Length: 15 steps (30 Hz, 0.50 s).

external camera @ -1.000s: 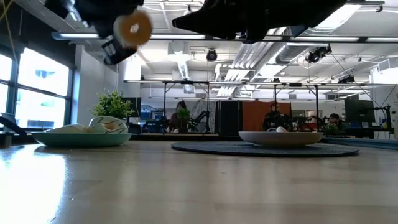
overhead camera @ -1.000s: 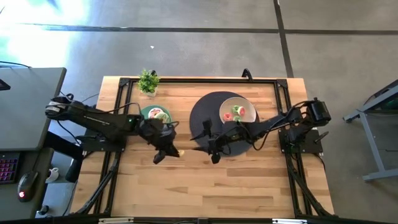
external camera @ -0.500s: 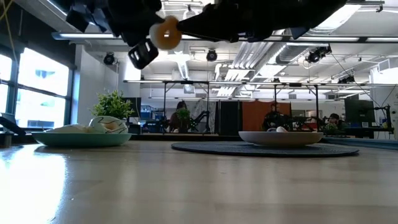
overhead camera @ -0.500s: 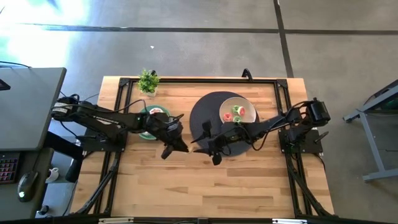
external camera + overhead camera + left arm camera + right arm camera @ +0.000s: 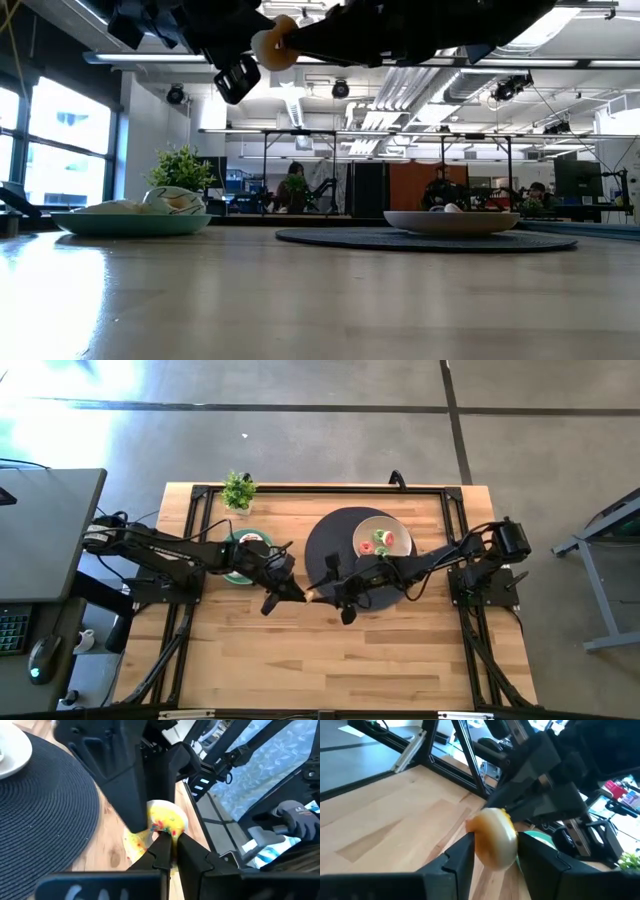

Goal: Pick & Place donuts
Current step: Put the yellow donut into the white plate

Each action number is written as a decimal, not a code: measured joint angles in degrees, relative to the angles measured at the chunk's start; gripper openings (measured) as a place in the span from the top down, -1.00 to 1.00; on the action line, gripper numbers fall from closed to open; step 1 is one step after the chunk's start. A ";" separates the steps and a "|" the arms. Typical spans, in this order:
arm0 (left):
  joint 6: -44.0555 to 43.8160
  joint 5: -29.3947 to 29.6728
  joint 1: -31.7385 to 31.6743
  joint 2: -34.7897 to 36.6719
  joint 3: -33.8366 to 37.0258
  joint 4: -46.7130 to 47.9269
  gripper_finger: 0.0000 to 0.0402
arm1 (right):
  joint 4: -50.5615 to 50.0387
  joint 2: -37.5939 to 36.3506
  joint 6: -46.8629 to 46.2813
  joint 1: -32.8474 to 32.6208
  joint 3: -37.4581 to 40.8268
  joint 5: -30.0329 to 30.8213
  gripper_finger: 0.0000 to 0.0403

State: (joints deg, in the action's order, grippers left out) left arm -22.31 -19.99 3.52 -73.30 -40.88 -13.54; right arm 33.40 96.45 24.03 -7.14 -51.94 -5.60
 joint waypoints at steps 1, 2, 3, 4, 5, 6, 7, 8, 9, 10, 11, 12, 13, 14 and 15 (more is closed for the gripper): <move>0.00 -0.02 -0.20 0.00 0.00 -0.02 0.90 | 0.12 0.00 0.00 0.00 0.00 -0.50 0.31; -0.01 0.13 -0.25 0.00 0.00 -0.02 0.88 | 0.25 0.00 0.00 0.00 0.00 -0.95 0.33; 0.00 0.95 -0.25 0.00 0.00 -0.01 0.86 | 0.27 0.00 0.00 0.00 0.00 -1.01 0.35; 0.00 1.78 -0.24 0.00 0.00 0.00 0.85 | 0.26 0.00 0.00 0.00 0.00 -0.98 0.38; 0.00 2.66 -0.20 0.00 0.00 0.00 0.83 | 0.16 0.00 0.00 0.00 0.00 -0.80 0.41; -0.02 2.89 -0.20 0.00 0.00 0.05 0.82 | -0.04 0.00 0.00 0.00 0.00 -0.37 0.45; -0.02 3.12 -0.20 0.00 0.00 0.15 0.81 | -0.15 0.00 0.00 0.00 0.00 -0.04 0.49; -0.02 3.27 -0.20 0.00 0.00 0.28 0.80 | -0.20 0.00 0.00 0.00 0.00 0.25 0.54; -0.01 3.41 -0.20 0.00 0.00 0.37 0.79 | -0.33 0.00 0.00 0.00 0.00 0.62 0.59; -0.02 3.60 -0.20 0.00 0.00 0.43 0.77 | -0.54 0.00 0.00 0.00 0.00 0.76 0.64; -0.01 3.72 -0.20 0.00 0.02 0.51 0.76 | -0.66 -0.02 0.00 0.00 0.00 0.78 0.69; -0.02 3.86 -0.20 0.00 0.02 0.63 0.74 | -0.94 -0.02 0.00 0.00 0.00 0.88 0.74; -0.02 3.96 -0.20 0.00 0.02 0.72 0.72 | -1.30 -0.02 0.00 0.02 0.00 1.03 0.79; -0.02 4.18 -0.20 0.00 0.03 0.84 0.70 | -1.68 -0.06 0.00 0.02 -0.02 1.13 0.84; -0.02 4.50 -0.20 0.00 0.04 0.87 0.68 | -2.10 -0.08 0.00 0.02 -0.03 1.17 0.88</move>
State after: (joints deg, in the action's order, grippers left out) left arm -22.33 -15.49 3.31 -73.30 -40.84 -12.66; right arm 31.30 96.37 24.03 -7.11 -51.98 -4.43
